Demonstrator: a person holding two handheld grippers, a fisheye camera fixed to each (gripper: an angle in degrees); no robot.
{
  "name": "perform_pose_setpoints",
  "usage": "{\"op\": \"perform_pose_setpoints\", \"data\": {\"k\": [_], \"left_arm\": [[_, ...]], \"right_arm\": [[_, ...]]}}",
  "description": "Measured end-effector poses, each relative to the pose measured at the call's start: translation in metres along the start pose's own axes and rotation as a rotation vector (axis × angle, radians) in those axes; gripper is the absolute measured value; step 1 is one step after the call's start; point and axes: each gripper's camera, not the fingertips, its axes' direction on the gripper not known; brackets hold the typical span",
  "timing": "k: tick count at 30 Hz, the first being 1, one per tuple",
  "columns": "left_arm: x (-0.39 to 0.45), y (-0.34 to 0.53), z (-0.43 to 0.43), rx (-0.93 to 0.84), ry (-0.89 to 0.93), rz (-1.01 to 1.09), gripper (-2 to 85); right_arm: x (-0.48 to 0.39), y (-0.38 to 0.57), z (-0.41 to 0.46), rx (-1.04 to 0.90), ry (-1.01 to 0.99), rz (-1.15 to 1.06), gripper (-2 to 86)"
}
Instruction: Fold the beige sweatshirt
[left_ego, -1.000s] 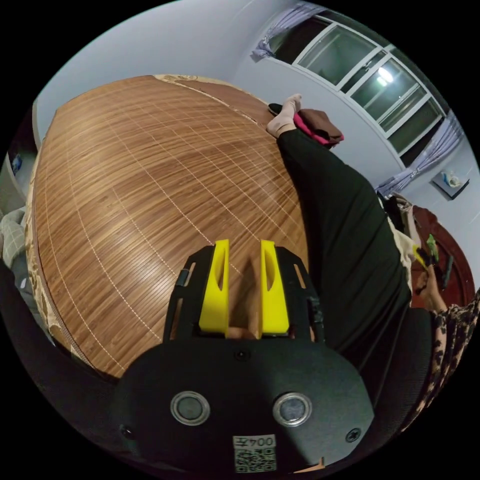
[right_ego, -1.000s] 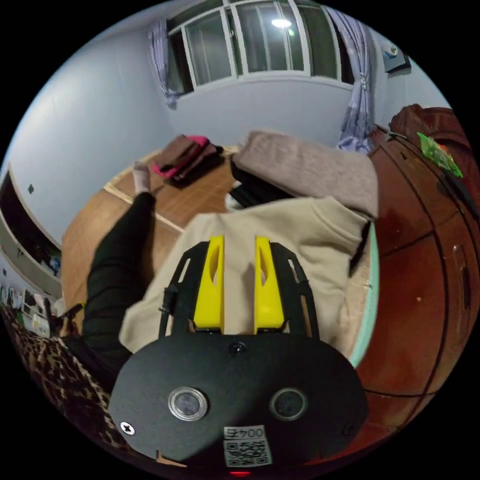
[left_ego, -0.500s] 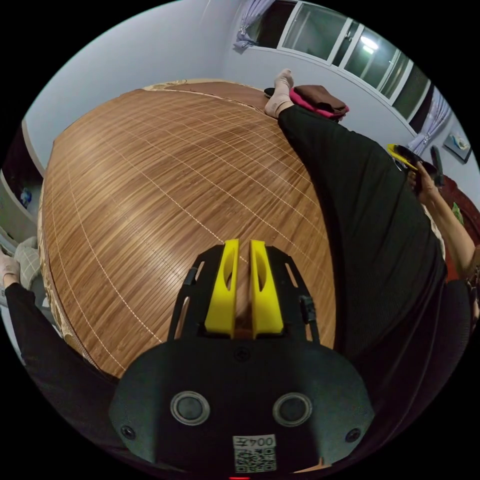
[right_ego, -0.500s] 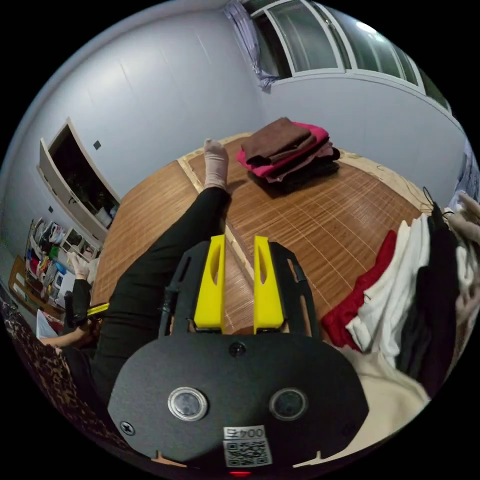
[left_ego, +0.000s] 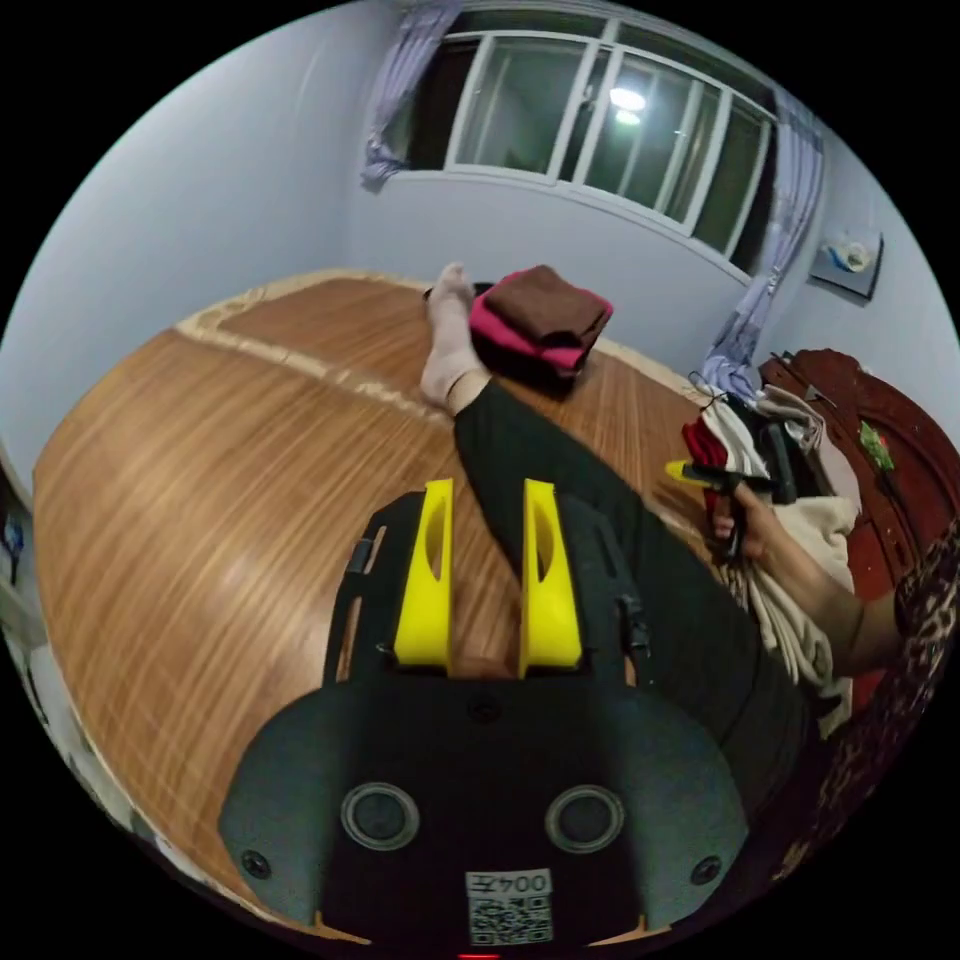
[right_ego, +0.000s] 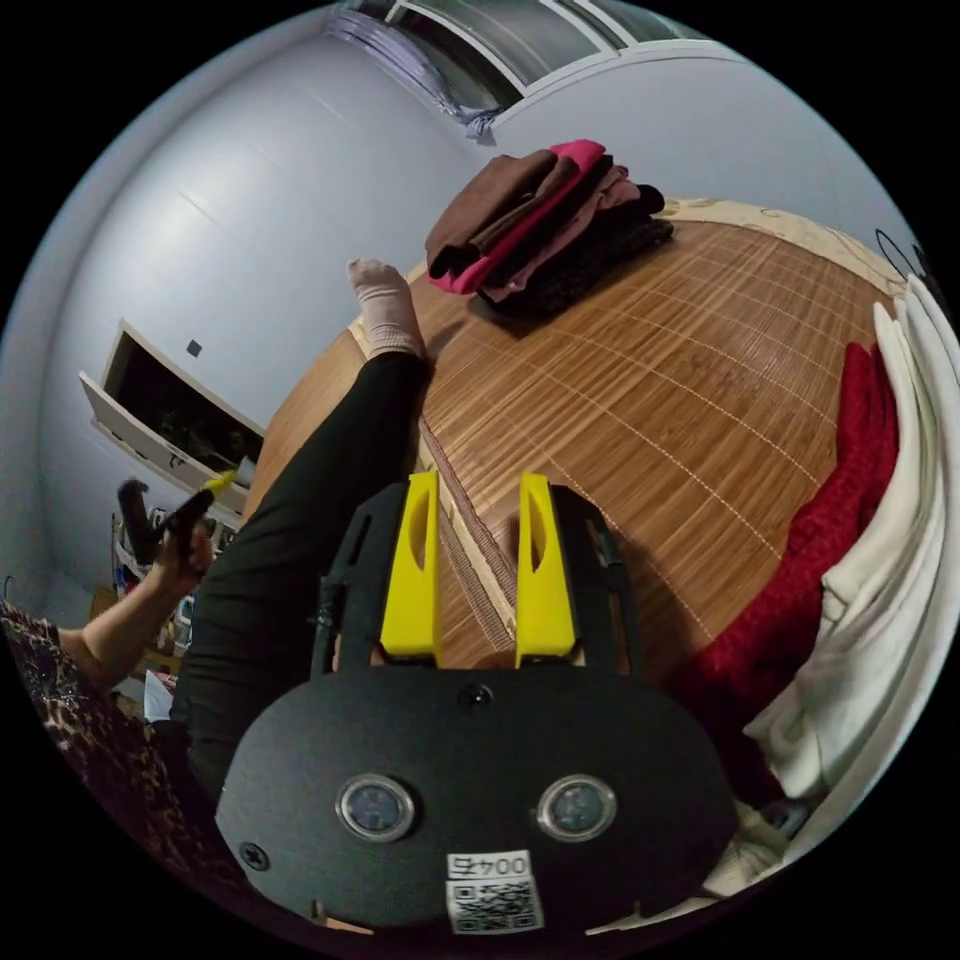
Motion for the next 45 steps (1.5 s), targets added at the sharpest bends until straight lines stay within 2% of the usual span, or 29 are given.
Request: {"op": "perform_pose_setpoints", "data": {"k": [4, 10, 14, 16, 29, 33, 36, 40, 45], "left_arm": [[0.036, -0.107, 0.070, 0.020, 0.055, 0.171, 12.3], [0.067, -0.195, 0.164, -0.047, 0.183, 0.147, 14.1], [0.059, -0.233, 0.218, -0.152, 0.221, 0.023, 14.7], [0.045, -0.247, 0.233, -0.104, 0.262, -0.070, 15.4], [-0.031, -0.324, 0.366, -0.131, 0.499, -0.564, 30.1], [-0.040, -0.343, 0.388, -0.056, 0.559, -0.648, 29.3], [-0.037, -0.370, 0.403, -0.073, 0.572, -0.640, 24.8], [-0.021, -0.411, 0.401, -0.174, 0.425, -0.494, 16.1], [0.004, -0.426, 0.379, -0.163, 0.418, -0.339, 10.5]], "right_arm": [[0.025, -0.011, 0.015, -0.031, -0.069, 0.042, 13.5], [0.052, -0.023, 0.026, -0.022, -0.140, 0.077, 13.7], [0.067, -0.030, 0.029, 0.005, -0.178, 0.097, 13.4], [0.072, -0.033, 0.030, 0.020, -0.186, 0.099, 13.2], [0.097, -0.045, 0.036, 0.114, -0.253, 0.100, 11.9], [0.102, -0.046, 0.040, 0.118, -0.284, 0.103, 11.4], [0.103, -0.047, 0.042, 0.135, -0.278, 0.089, 11.0], [0.100, -0.048, 0.048, 0.118, -0.271, 0.064, 9.7], [0.084, -0.049, 0.053, 0.096, -0.254, -0.029, 7.7]]}}
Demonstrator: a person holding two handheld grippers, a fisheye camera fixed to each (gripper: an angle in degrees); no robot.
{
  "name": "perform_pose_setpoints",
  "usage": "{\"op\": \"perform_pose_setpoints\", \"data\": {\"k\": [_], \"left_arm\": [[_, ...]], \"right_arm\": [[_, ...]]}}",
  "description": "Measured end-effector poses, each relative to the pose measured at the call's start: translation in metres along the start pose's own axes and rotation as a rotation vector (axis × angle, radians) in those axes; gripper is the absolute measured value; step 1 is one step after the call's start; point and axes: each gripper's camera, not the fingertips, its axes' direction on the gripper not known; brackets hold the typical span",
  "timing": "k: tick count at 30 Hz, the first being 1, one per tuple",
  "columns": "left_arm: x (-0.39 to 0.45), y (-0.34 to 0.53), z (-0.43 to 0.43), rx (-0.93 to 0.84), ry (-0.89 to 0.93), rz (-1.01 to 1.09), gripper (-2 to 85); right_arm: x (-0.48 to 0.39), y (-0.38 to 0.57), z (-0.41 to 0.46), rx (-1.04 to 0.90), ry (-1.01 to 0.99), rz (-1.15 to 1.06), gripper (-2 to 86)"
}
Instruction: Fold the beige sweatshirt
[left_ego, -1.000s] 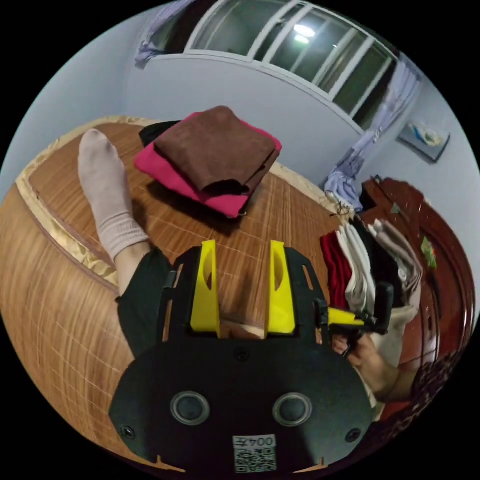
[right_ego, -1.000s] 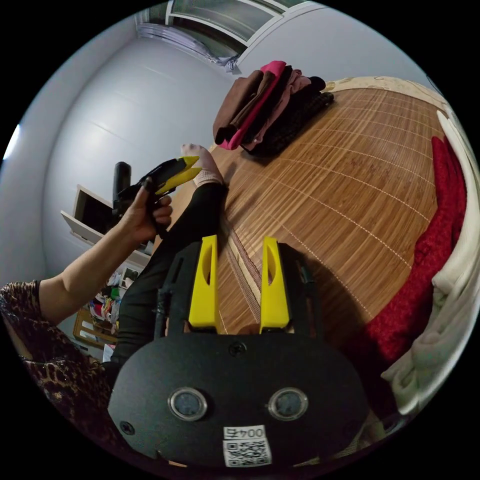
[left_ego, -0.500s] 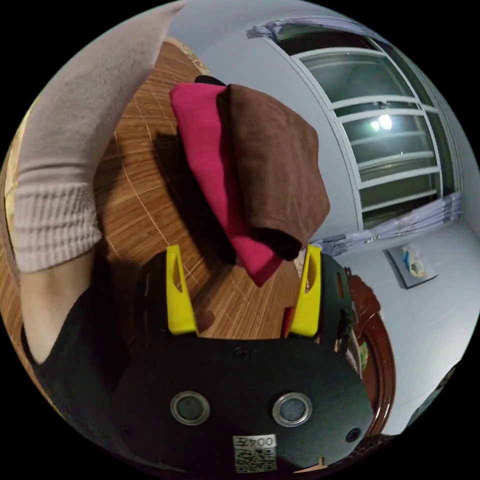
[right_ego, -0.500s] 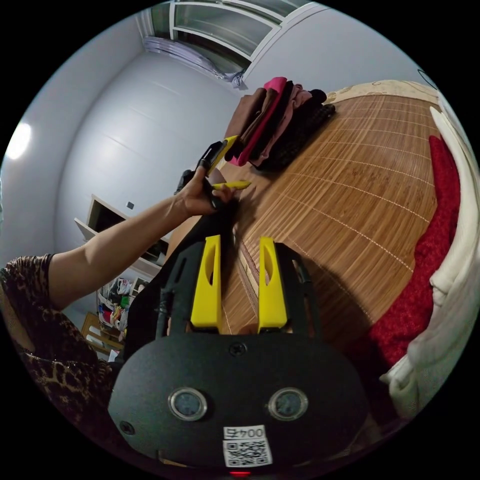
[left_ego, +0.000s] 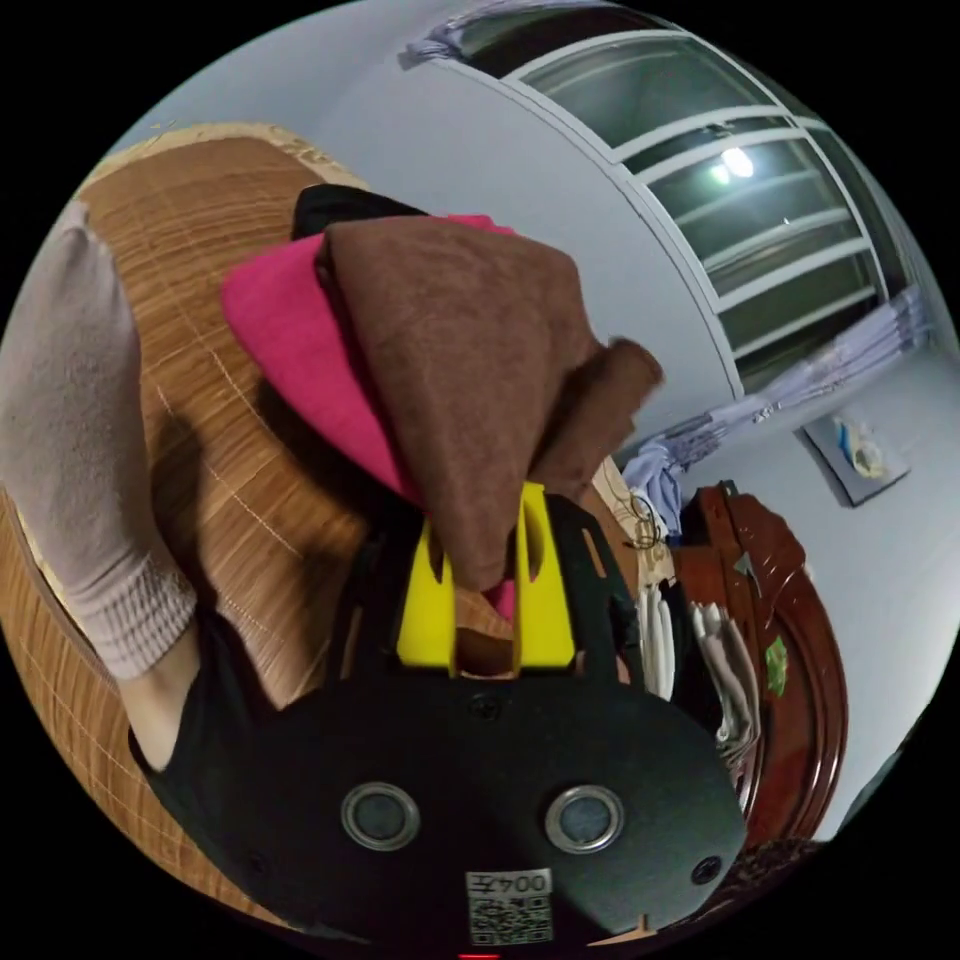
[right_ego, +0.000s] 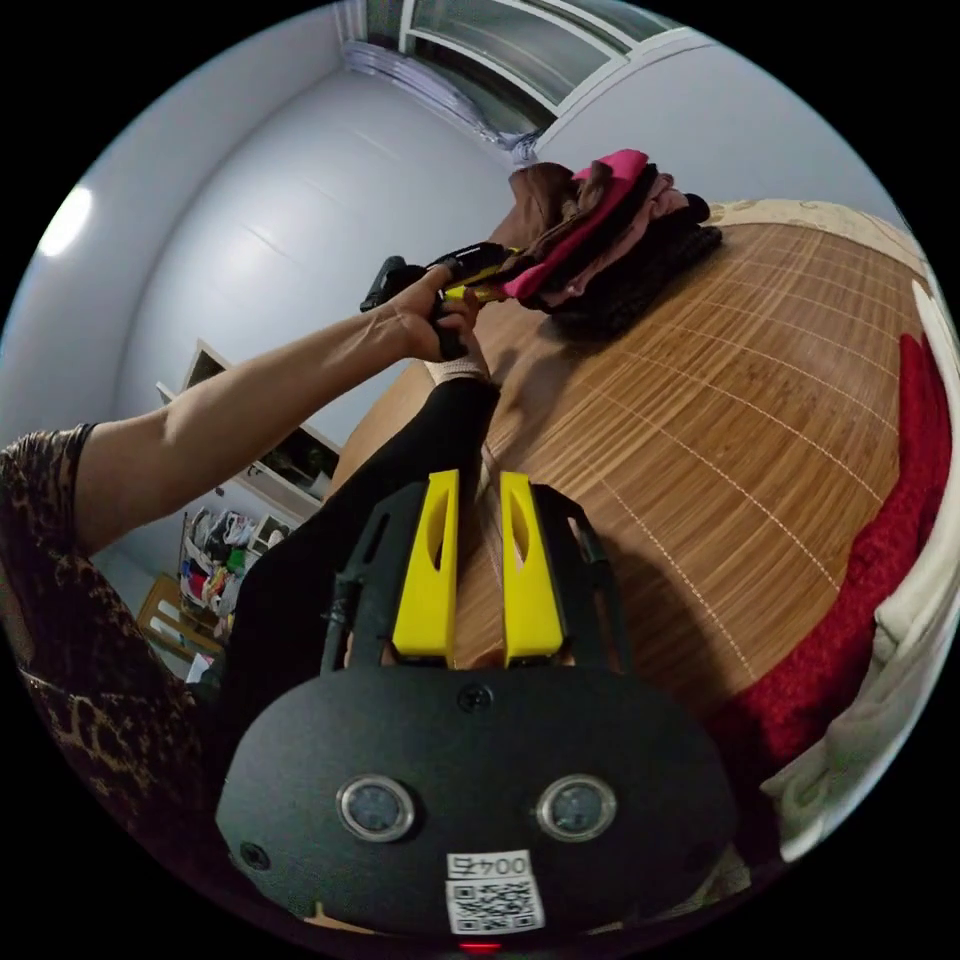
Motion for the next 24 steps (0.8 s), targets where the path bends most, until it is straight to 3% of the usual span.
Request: {"op": "perform_pose_setpoints", "data": {"k": [8, 16, 21, 24], "left_arm": [[0.112, 0.043, 0.004, -0.127, 0.124, 0.350, 9.1], [0.125, 0.117, 0.026, -0.447, -0.028, 0.469, 11.8], [0.112, 0.106, -0.020, -0.310, 0.090, 0.367, 13.4], [0.095, 0.075, -0.048, -0.064, -0.006, 0.287, 13.8]], "right_arm": [[-0.026, 0.007, -0.005, 0.027, -0.050, -0.136, 5.6], [-0.066, 0.022, -0.019, 0.047, -0.213, -0.369, 5.0], [-0.072, 0.026, -0.019, 0.026, -0.240, -0.383, 5.2], [-0.066, 0.028, -0.026, 0.071, -0.248, -0.336, 5.1]]}}
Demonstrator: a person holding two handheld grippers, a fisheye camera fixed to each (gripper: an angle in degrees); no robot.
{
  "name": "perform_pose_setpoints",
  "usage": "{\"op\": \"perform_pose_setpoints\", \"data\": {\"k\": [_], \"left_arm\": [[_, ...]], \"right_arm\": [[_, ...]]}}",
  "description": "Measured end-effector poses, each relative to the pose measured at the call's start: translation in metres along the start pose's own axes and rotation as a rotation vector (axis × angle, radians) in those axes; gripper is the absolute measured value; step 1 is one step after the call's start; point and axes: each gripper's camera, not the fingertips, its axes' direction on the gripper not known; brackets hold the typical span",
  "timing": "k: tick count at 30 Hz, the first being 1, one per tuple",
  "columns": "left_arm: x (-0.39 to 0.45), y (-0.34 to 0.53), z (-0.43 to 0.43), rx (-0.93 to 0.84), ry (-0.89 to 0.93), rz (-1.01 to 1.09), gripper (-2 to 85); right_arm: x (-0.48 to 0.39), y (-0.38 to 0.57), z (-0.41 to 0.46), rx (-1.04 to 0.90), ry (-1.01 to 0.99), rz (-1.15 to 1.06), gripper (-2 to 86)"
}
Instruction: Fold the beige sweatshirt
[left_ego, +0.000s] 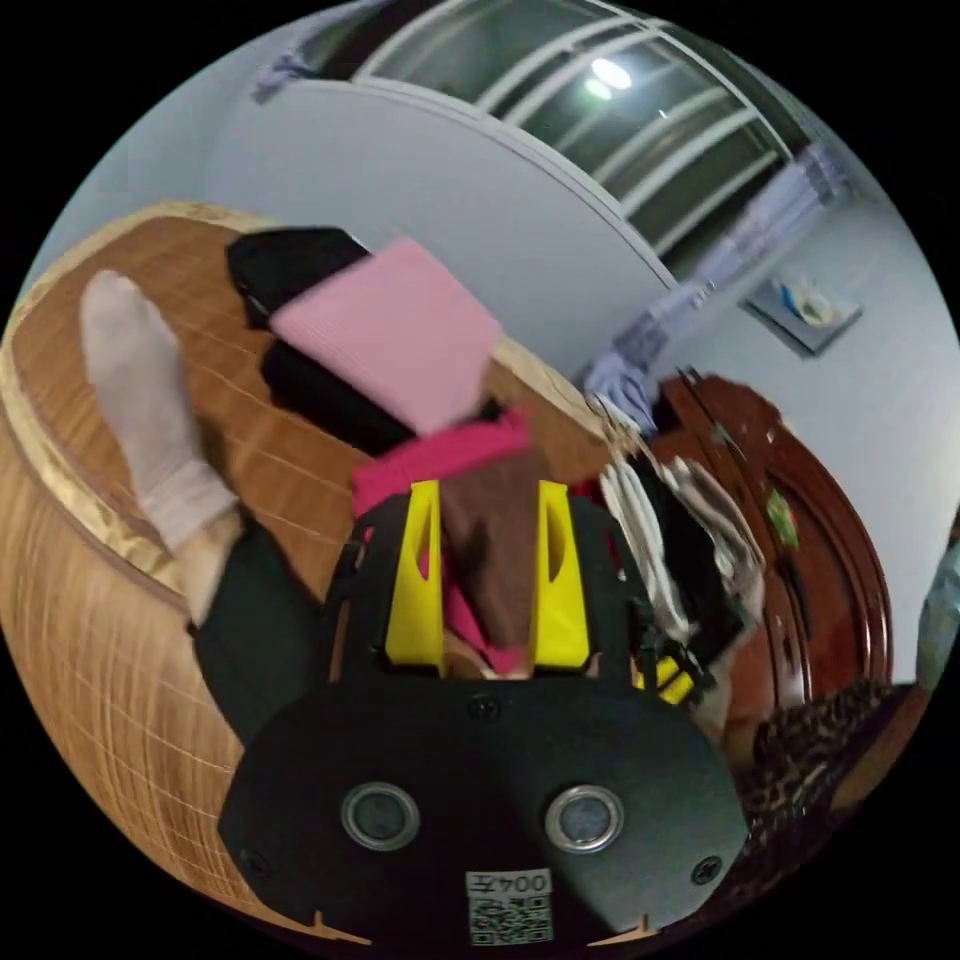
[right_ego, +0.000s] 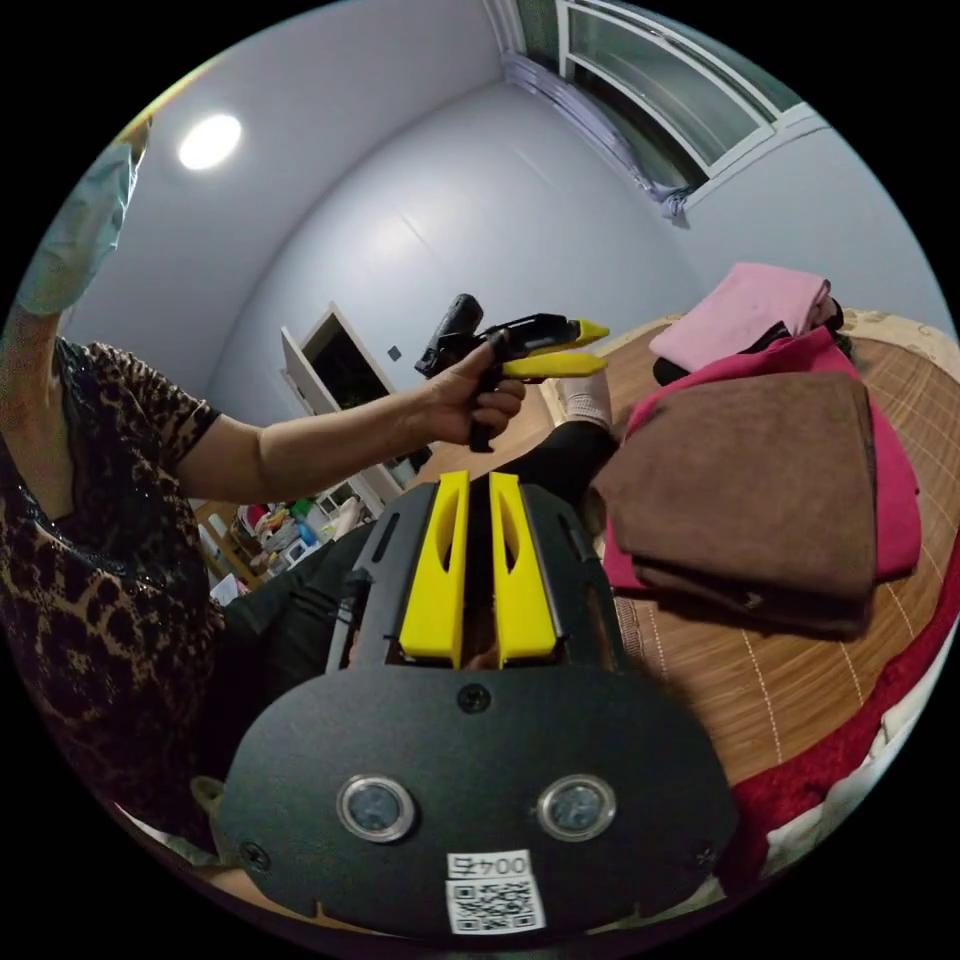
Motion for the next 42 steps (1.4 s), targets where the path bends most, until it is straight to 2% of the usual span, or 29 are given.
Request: {"op": "perform_pose_setpoints", "data": {"k": [2, 5, 6, 8, 10, 12, 13, 14, 15, 18, 20, 22, 28, 30, 32, 34, 36, 39, 41, 42], "left_arm": [[-0.023, -0.028, 0.006, 0.075, -0.077, -0.072, 15.1], [-0.034, -0.067, 0.036, 0.045, -0.258, -0.085, 18.9], [-0.033, -0.074, 0.043, 0.033, -0.298, -0.070, 21.2], [-0.032, -0.098, 0.064, -0.005, -0.507, -0.018, 30.2], [-0.038, -0.109, 0.074, -0.010, -0.532, 0.008, 34.9], [-0.051, -0.116, 0.083, -0.031, -0.516, -0.034, 36.4], [-0.062, -0.119, 0.091, -0.073, -0.412, -0.059, 35.0], [-0.069, -0.120, 0.100, -0.110, -0.208, -0.057, 31.9], [-0.072, -0.119, 0.105, -0.123, -0.148, -0.078, 30.9], [-0.055, -0.119, 0.103, -0.147, -0.169, -0.019, 21.3], [-0.012, -0.118, 0.088, -0.100, -0.227, 0.084, 14.8], [0.028, -0.115, 0.085, -0.108, -0.278, 0.196, 13.4], [0.185, -0.054, 0.077, -0.140, -0.185, 0.561, 9.2], [0.219, -0.024, 0.076, -0.164, -0.073, 0.598, 8.0], [0.233, 0.008, 0.071, -0.192, 0.141, 0.513, 6.3], [0.229, 0.025, 0.058, -0.171, 0.258, 0.463, 4.8], [0.215, 0.034, 0.042, -0.122, 0.224, 0.399, 6.7], [0.168, 0.037, 0.024, -0.060, -0.017, 0.229, 12.7], [0.135, 0.035, 0.030, -0.094, -0.204, 0.137, 16.7], [0.130, 0.034, 0.034, -0.105, -0.227, 0.125, 17.5]], "right_arm": [[0.004, 0.003, -0.004, 0.022, -0.012, 0.036, 5.1], [0.006, 0.006, -0.005, 0.024, -0.027, 0.057, 5.0], [0.006, 0.007, -0.005, 0.021, -0.027, 0.060, 5.1], [0.007, 0.009, -0.006, 0.018, -0.034, 0.073, 5.1], [0.009, 0.012, -0.007, 0.024, -0.038, 0.089, 5.2], [0.012, 0.014, -0.008, 0.035, -0.045, 0.110, 5.2], [0.013, 0.015, -0.008, 0.039, -0.050, 0.123, 5.2], [0.015, 0.017, -0.008, 0.041, -0.050, 0.136, 5.2], [0.015, 0.017, -0.008, 0.043, -0.051, 0.140, 5.2], [0.014, 0.020, -0.006, 0.038, -0.047, 0.149, 5.2], [0.011, 0.022, -0.001, 0.019, -0.040, 0.150, 5.0], [0.008, 0.022, 0.003, -0.003, -0.046, 0.146, 4.9], [-0.026, 0.024, 0.001, 0.018, 0.025, 0.028, 3.0], [-0.044, 0.025, -0.001, 0.039, 0.058, -0.045, 2.6], [-0.071, 0.026, 0.001, 0.041, 0.040, -0.149, 3.0], [-0.086, 0.029, 0.004, 0.035, 0.026, -0.201, 3.6], [-0.091, 0.030, 0.005, 0.030, 0.013, -0.202, 3.9], [-0.090, 0.032, 0.000, 0.070, -0.001, -0.161, 4.0], [-0.083, 0.035, -0.004, 0.109, -0.010, -0.109, 3.9], [-0.081, 0.036, -0.005, 0.116, -0.016, -0.095, 3.9]]}}
